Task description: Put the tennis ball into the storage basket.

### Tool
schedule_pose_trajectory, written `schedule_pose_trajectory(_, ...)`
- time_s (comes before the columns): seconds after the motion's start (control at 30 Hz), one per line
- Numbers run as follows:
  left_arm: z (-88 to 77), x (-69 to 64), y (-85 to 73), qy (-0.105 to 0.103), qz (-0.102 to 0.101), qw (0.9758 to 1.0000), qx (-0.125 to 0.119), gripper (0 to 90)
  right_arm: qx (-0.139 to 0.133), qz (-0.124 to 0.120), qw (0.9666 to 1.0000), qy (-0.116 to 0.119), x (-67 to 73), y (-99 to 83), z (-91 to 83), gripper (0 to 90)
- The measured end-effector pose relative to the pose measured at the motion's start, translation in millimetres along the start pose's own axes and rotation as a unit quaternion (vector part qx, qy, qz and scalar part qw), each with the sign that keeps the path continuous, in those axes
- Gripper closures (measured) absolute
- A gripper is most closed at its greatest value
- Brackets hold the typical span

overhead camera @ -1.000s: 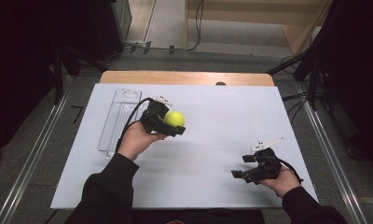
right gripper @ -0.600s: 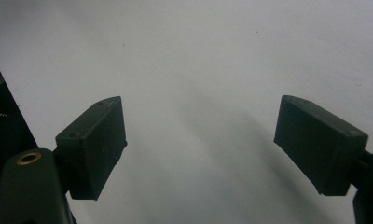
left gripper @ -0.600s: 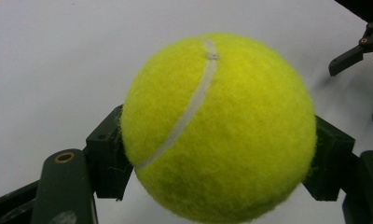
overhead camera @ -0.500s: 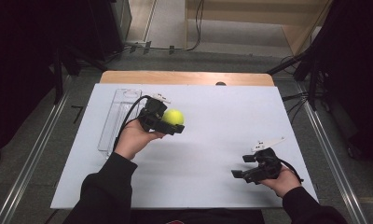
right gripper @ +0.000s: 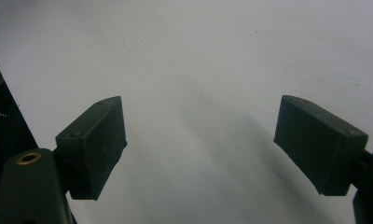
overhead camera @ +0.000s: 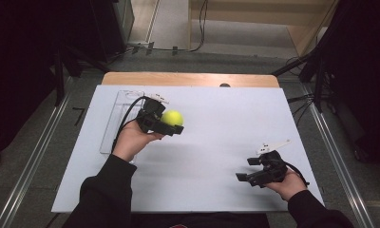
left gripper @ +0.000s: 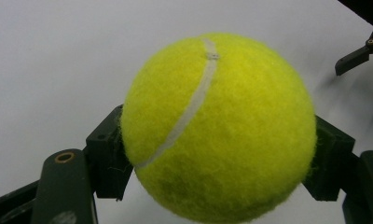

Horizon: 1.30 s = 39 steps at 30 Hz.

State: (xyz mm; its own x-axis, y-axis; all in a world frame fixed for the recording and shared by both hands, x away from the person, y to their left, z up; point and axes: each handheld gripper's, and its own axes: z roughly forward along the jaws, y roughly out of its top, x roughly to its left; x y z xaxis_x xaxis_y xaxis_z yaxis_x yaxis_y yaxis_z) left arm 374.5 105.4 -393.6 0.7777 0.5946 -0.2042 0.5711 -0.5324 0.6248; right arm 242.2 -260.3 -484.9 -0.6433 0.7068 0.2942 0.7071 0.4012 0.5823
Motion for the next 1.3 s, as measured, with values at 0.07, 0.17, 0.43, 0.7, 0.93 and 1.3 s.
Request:
schedule_pose_trajectory(0.07,-1.8,3.4,-1.1,0.002,-0.002,1.0000,0.001,25.8,0.000,0.000,1.0000,0.000,-0.2,-0.1,-0.1,14.6)
schedule_pose_trajectory(0.17,-3.5,7.1,-2.7,0.005,-0.009,0.9999,-0.001,25.8,0.000,0.000,1.0000,0.000,-0.3,0.0,-0.1,14.6)
schedule_pose_trajectory(0.43,-9.1,16.3,-6.2,0.010,-0.021,0.9997,-0.005,25.8,0.000,0.000,1.0000,0.000,-0.1,0.0,0.0,14.6)
schedule_pose_trajectory(0.7,-14.2,22.8,-8.9,0.020,-0.029,0.9994,-0.005,25.8,0.000,-0.001,1.0000,0.000,-0.2,0.0,0.2,14.6)
schedule_pose_trajectory(0.93,-18.0,27.2,-10.7,0.025,-0.033,0.9991,-0.004,25.8,0.000,-0.002,1.0000,0.000,-0.3,0.0,0.1,14.6)
schedule_pose_trajectory(1.3,-26.1,34.8,-13.7,0.034,-0.043,0.9985,-0.007,25.8,0.001,-0.002,1.0000,0.000,-0.3,-0.1,0.2,14.6)
